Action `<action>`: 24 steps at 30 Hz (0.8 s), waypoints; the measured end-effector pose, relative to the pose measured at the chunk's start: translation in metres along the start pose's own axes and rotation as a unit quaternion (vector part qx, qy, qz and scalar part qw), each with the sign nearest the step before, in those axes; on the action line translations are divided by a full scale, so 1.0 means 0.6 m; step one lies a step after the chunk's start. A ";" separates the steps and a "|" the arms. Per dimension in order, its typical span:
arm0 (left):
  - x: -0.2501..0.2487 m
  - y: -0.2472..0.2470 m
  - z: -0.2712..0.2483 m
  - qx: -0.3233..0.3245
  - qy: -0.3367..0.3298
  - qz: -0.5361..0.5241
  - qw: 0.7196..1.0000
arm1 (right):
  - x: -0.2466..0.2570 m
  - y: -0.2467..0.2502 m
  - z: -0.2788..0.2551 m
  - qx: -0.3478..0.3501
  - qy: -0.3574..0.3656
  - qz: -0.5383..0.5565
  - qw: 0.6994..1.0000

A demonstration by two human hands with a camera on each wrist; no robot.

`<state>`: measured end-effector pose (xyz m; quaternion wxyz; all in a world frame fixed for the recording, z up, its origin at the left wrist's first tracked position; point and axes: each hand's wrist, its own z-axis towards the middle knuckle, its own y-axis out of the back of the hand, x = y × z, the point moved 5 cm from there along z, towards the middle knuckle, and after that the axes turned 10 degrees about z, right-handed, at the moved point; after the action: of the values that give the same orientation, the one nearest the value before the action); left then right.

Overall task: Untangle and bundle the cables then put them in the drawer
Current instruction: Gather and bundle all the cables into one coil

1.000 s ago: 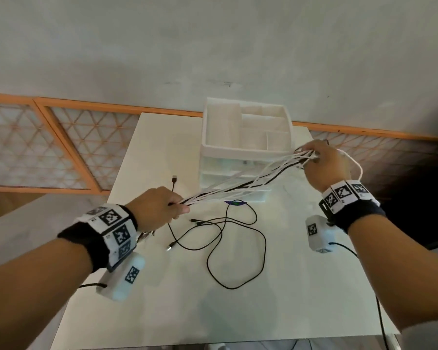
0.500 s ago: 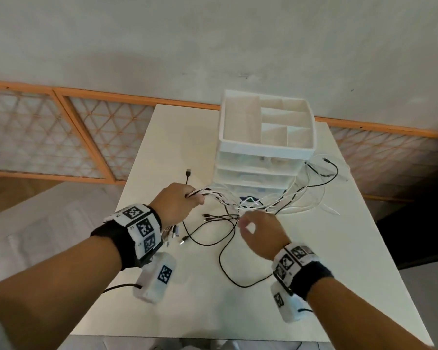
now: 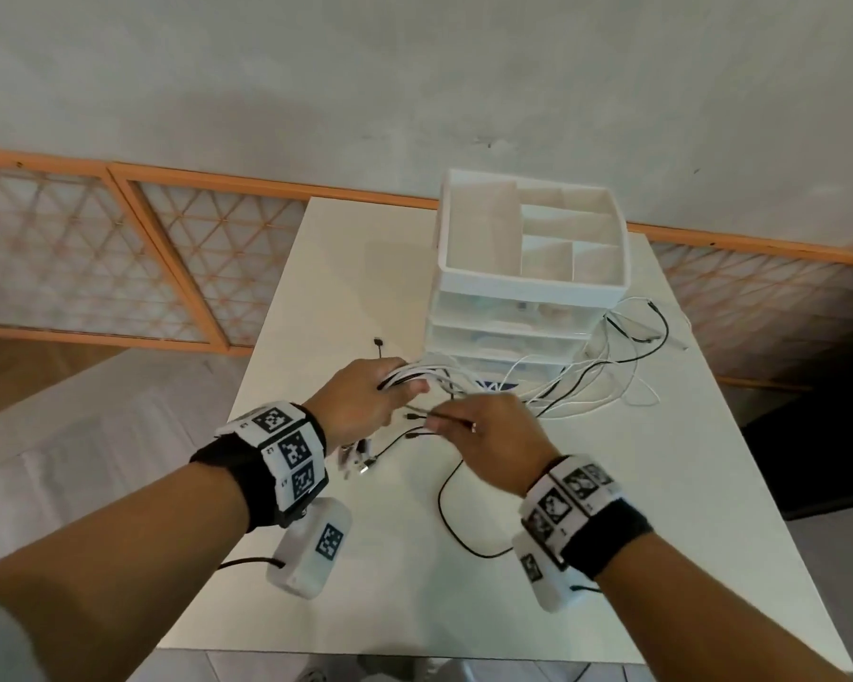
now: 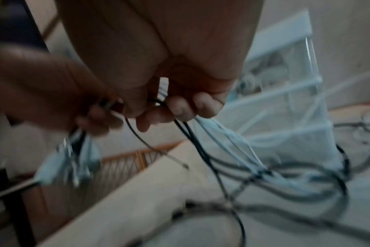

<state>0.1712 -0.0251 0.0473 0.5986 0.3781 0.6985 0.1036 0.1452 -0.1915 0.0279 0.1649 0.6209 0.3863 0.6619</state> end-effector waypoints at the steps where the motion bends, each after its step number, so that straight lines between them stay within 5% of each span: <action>1: -0.010 -0.007 0.001 0.013 -0.016 -0.040 0.999 | 0.017 0.029 0.000 -0.027 0.024 0.020 0.999; 6: -0.021 0.001 0.018 0.007 -0.021 -0.096 0.995 | 0.037 0.150 -0.006 -0.127 0.024 0.091 0.987; 13: -0.004 0.000 0.021 0.051 -0.031 0.101 0.993 | -0.008 0.265 -0.045 -0.261 -0.015 0.131 0.956; 17: 0.008 -0.002 0.016 0.052 -0.007 0.082 0.995 | -0.045 0.299 -0.051 -0.310 -0.051 0.117 0.942; 21: 0.007 0.018 0.012 0.006 -0.006 -0.003 1.000 | -0.123 0.322 -0.069 -0.366 -0.182 0.002 0.913; 24: 0.014 0.039 0.012 -0.044 0.008 -0.089 0.995 | -0.198 0.331 -0.083 -0.307 -0.329 -0.052 0.892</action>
<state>0.1872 -0.0056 0.0534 0.6157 0.2872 0.7290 0.0838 0.1703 -0.4185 0.0908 0.4991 0.7005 0.1191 0.4960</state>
